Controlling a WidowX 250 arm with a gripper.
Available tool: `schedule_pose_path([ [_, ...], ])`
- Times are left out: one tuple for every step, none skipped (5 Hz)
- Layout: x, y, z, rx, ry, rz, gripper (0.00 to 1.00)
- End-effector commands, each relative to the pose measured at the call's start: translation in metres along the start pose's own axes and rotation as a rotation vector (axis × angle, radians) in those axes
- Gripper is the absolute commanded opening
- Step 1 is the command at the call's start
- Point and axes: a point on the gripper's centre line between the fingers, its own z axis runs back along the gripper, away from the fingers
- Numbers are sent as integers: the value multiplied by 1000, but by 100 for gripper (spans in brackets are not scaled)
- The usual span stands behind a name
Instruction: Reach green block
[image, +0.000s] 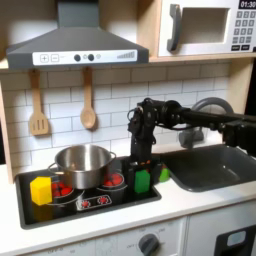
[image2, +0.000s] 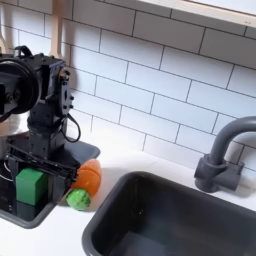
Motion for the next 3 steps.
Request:
schedule_pose_path([
  [-2,5,-6,-17,11,-16,100],
  [-4,6,-4,0,-1,-32,100],
  [0,7,-3,1,-13,-26,100],
])
